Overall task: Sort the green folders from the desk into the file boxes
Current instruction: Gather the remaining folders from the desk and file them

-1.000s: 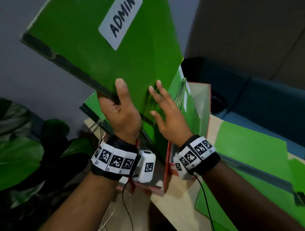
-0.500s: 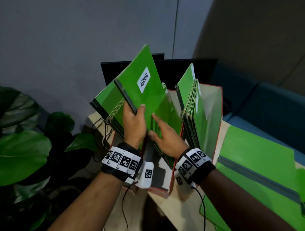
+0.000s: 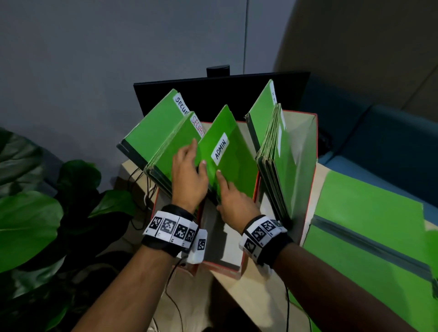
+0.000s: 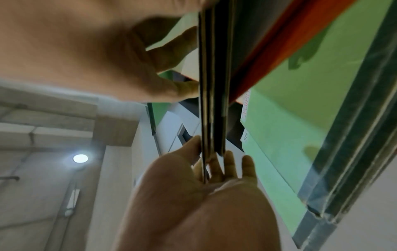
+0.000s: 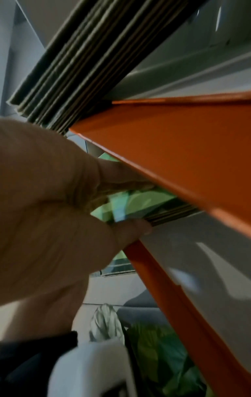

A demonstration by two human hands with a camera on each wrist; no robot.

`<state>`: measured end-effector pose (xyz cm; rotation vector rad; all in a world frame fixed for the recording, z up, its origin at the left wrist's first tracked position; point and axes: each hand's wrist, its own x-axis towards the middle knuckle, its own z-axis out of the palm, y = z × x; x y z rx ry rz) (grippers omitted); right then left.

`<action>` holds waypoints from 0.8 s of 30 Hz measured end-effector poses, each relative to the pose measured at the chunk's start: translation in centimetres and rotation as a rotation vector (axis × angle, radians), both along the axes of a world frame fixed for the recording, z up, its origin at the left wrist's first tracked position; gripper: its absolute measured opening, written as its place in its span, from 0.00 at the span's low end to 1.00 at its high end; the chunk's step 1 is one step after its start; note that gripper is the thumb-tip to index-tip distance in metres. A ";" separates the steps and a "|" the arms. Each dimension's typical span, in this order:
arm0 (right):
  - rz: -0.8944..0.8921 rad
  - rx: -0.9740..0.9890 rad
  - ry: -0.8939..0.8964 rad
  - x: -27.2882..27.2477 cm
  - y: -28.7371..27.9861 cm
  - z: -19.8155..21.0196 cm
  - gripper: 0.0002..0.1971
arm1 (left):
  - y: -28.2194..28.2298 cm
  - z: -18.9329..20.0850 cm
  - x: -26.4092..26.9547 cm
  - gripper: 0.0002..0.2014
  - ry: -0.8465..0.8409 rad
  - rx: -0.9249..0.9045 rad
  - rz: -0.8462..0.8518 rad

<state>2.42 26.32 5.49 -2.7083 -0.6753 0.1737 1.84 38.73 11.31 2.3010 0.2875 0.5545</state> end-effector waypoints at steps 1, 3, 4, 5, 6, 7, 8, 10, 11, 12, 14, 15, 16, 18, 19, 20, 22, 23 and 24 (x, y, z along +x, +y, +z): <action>-0.010 -0.024 0.060 0.0 -0.1 0.0 0.46 | -0.3 -0.8 0.0 0.30 0.032 0.052 -0.003; 0.006 -0.065 0.147 0.0 -0.8 0.2 0.42 | -0.9 -1.8 -0.1 0.30 0.092 0.173 0.021; 0.038 -0.059 0.152 -0.1 -1.3 0.5 0.40 | -1.1 -2.0 -0.1 0.29 0.124 0.232 0.047; 0.075 -0.023 0.136 -0.2 -2.0 0.9 0.38 | -1.4 -2.0 -0.1 0.29 0.150 0.287 0.074; 0.103 0.037 0.102 -0.5 -2.7 1.4 0.34 | -1.8 -1.8 0.0 0.29 0.159 0.330 0.095; 0.118 0.098 0.057 -0.7 -3.6 1.9 0.30 | -2.3 -1.6 0.0 0.30 0.146 0.348 0.108; 0.112 0.152 0.004 -0.8 -4.6 2.4 0.26 | -3.1 -1.2 0.0 0.32 0.110 0.341 0.108; 0.047 0.255 -0.076 -1.1 -7.1 3.1 0.19 | -5.2 -0.3 -0.3 0.34 -0.016 0.289 0.059; 0.015 0.305 -0.111 -1.1 -8.4 3.4 0.16 | -6.6 0.1 -0.4 0.33 -0.094 0.260 0.009; -0.009 0.339 -0.138 -1.2 -9.9 3.6 0.15 | -8.1 0.5 -0.5 0.33 -0.164 0.230 -0.061; -0.055 0.367 -0.182 -1.4 -13.0 3.9 0.12 | -11.1 0.9 -0.8 0.33 -0.271 0.157 -0.213; -0.088 0.368 -0.198 -1.4 -14.7 3.9 0.12 | -12.7 1.0 -0.9 0.33 -0.306 0.116 -0.278; -0.129 0.366 -0.210 -1.5 -16.3 3.8 0.11 | -14.1 0.9 -1.0 0.33 -0.326 0.083 -0.326; -0.217 0.366 -0.235 -1.9 -19.7 3.1 0.11 | -17.1 0.6 -1.3 0.33 -0.328 0.033 -0.401; -0.261 0.381 -0.254 -2.3 -21.4 2.6 0.10 | -18.5 0.3 -1.5 0.32 -0.324 0.007 -0.447; -0.318 0.403 -0.266 -2.8 -23.2 2.0 0.10 | -19.9 -0.1 -1.7 0.30 -0.319 -0.013 -0.499; -0.480 0.413 -0.215 -3.9 -27.0 0.7 0.10 | -22.5 -1.5 -2.4 0.28 -0.295 -0.023 -0.640; -0.570 0.382 -0.151 -4.6 -28.9 0.0 0.11 | -23.8 -2.5 -2.8 0.27 -0.264 -0.025 -0.726; -0.653 0.336 -0.082 -5.4 -30.9 -0.9 0.12 | -24.9 -3.6 -3.2 0.28 -0.213 -0.034 -0.810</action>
